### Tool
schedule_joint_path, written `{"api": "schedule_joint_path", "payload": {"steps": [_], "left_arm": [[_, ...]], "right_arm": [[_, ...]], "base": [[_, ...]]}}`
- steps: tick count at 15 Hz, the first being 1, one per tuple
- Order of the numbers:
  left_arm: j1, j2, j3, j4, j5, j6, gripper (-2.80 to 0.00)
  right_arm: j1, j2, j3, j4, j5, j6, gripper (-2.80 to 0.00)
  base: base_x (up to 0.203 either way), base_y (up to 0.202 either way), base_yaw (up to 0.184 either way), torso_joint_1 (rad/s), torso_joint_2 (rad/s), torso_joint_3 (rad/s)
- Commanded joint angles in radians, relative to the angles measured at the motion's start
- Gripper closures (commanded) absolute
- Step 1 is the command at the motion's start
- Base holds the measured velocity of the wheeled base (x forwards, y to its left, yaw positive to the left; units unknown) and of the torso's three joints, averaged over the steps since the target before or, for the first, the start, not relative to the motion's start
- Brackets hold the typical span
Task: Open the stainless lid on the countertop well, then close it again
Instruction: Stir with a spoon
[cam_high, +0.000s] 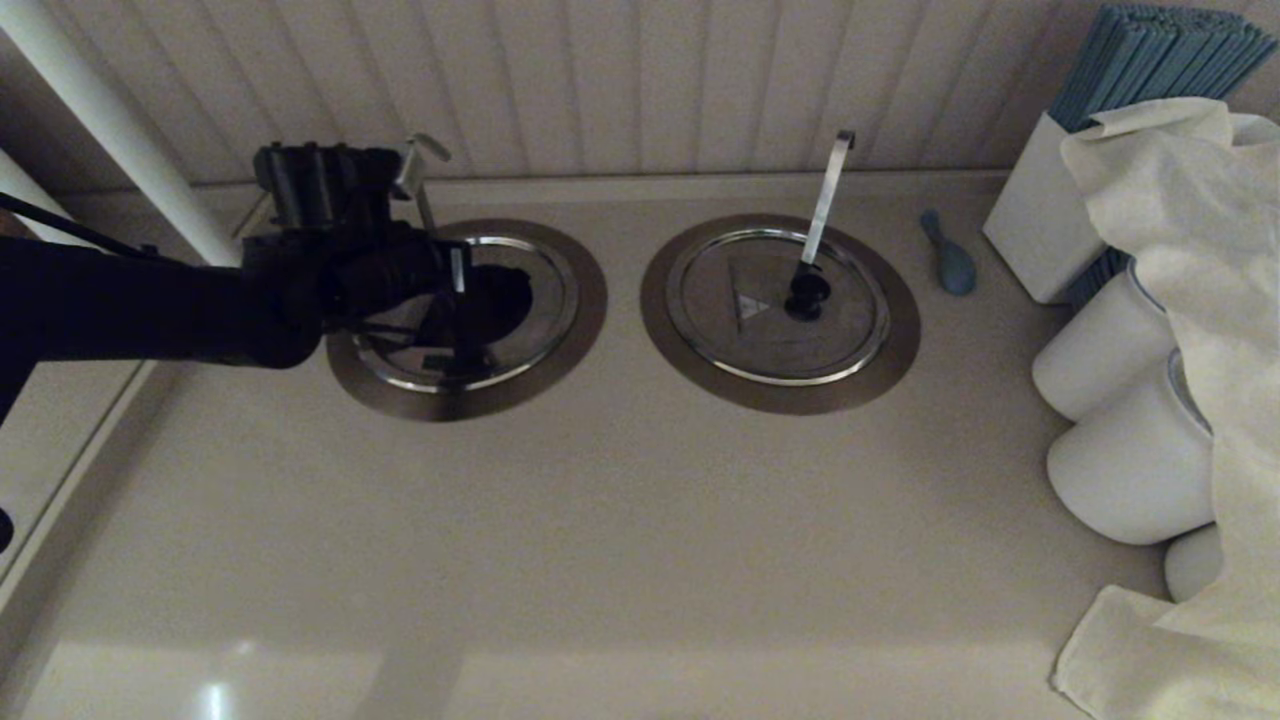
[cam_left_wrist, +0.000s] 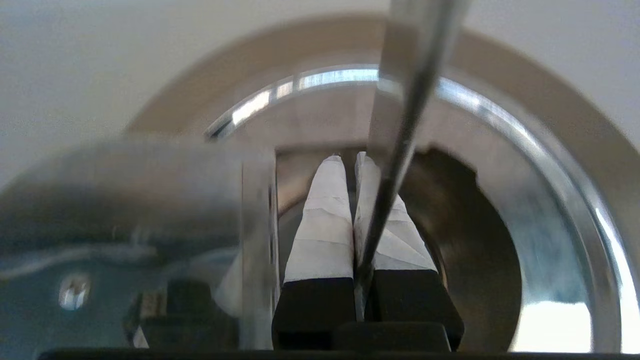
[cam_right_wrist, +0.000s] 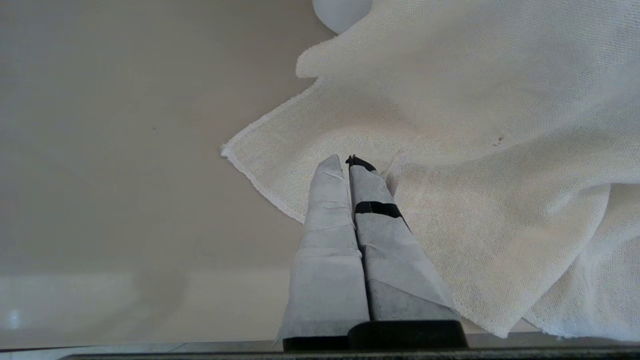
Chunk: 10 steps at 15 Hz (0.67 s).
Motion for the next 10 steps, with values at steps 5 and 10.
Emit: {"api": "schedule_joint_path", "payload": {"steps": [5,10], "left_arm": [[-0.003,-0.066,-0.004,0.218,-0.022,0.019,0.00],[-0.023,-0.027,-0.020,0.217,-0.022,0.024,0.00]], "right_arm": [[0.000,0.000,0.000,0.000,0.001,0.000,0.00],[0.000,0.000,0.000,0.000,0.000,0.000,0.00]], "base": [[0.000,0.000,0.000,0.000,0.00,0.000],[0.000,0.000,0.000,0.000,0.00,0.000]]}}
